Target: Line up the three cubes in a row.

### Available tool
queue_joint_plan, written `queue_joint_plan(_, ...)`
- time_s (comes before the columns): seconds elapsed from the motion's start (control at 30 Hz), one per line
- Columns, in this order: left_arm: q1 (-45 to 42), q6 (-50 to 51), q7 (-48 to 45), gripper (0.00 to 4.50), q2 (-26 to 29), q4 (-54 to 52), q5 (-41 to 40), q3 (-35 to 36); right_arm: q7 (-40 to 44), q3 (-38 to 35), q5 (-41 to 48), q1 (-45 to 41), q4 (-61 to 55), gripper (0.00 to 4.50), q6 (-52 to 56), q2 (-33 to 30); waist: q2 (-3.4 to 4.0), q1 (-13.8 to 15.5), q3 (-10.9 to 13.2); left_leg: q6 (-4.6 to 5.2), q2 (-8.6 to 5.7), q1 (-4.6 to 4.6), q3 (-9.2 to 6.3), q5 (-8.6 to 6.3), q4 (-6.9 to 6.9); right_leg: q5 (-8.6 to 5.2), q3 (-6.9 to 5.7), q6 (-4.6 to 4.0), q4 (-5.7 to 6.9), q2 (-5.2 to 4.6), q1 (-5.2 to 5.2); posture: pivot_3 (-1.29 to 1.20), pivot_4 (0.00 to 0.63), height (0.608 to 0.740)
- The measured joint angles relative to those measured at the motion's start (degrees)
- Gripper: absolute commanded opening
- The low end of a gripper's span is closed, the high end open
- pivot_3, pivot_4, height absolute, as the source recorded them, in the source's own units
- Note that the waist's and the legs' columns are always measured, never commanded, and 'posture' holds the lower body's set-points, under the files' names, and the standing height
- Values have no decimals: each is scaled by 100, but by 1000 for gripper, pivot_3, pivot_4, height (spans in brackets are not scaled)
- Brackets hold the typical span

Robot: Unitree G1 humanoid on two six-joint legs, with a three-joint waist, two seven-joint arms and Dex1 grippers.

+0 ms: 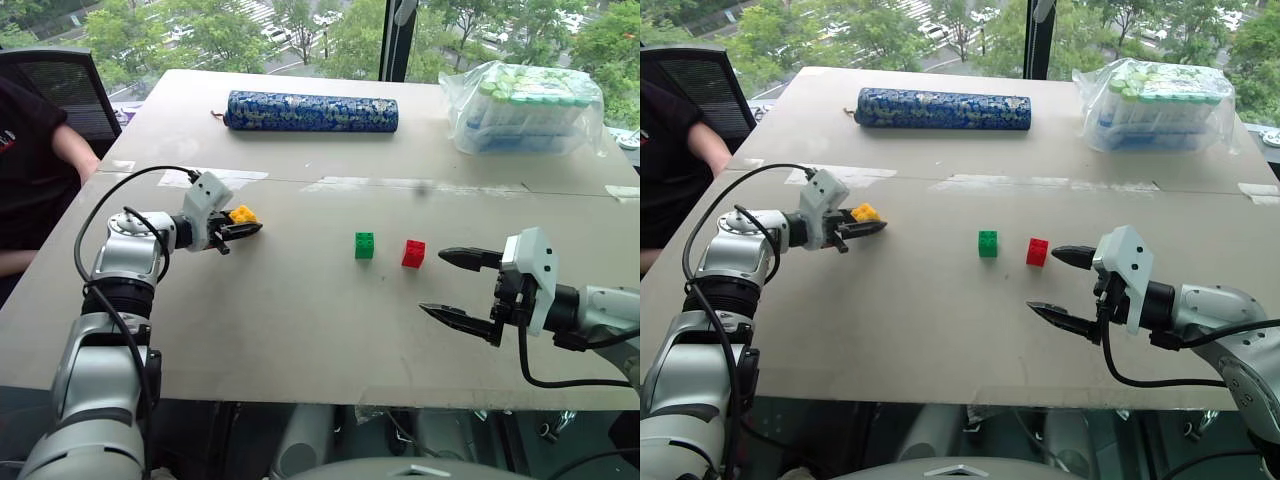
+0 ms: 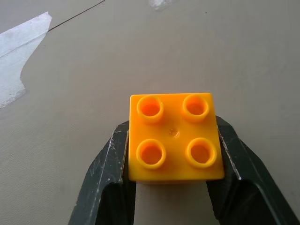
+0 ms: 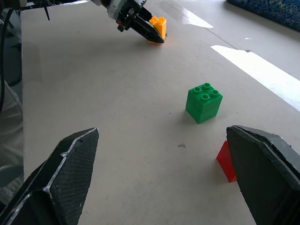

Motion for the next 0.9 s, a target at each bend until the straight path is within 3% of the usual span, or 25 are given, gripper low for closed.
queue_joint_plan(0.2, -6, -253, -1246, 1324, -76, -801, -354, -116, -27, -11, -2, 63, 0, 4500, -4, -3, 0, -4, 0, 0, -1, -1, 0, 0, 1, 1, -12, -1, 0, -10, 3, 0, 150, 740)
queue_joint_plan(0.3, -216, -697, -1718, 1324, -532, -718, -227, -581, -48, -97, -1, 106, -16, 4500, -6, -3, 3, 58, -1, 1, -2, -1, 0, 0, 7, 0, -25, -1, 1, -9, 9, 0, 150, 740)
queue_joint_plan(0.37, -489, -1246, -1964, 1324, -928, -200, 10, -1032, -59, -168, 10, 128, -102, 4500, -9, -5, 1, 79, 0, 3, -1, -3, 1, -1, 14, 1, -29, 0, 1, -8, 10, 0, 150, 740)
queue_joint_plan(0.43, -616, -1500, -2015, 1324, -962, 106, 111, -1136, -61, -218, 24, 188, -145, 4500, -8, -9, -3, 27, 1, 6, 3, -4, 7, -2, 16, 2, -34, 1, 4, -9, 12, 0, 150, 740)
queue_joint_plan(0.7, -1366, -2549, -1961, 1324, -1206, 1636, 640, -1168, -280, -391, 102, 338, -384, 4500, 35, -25, -4, -2, 2, 12, 9, -5, 7, -1, 21, 14, -50, 24, 17, -5, 11, 0, 150, 740)
queue_joint_plan(0.9, -1485, -2758, -2088, 1324, -1229, 2018, 739, -1161, -408, -440, 171, 442, -491, 4500, 96, -26, -4, 3, 2, 12, 9, -5, 7, -4, 27, 15, -50, 25, 17, -5, 12, 0, 150, 740)
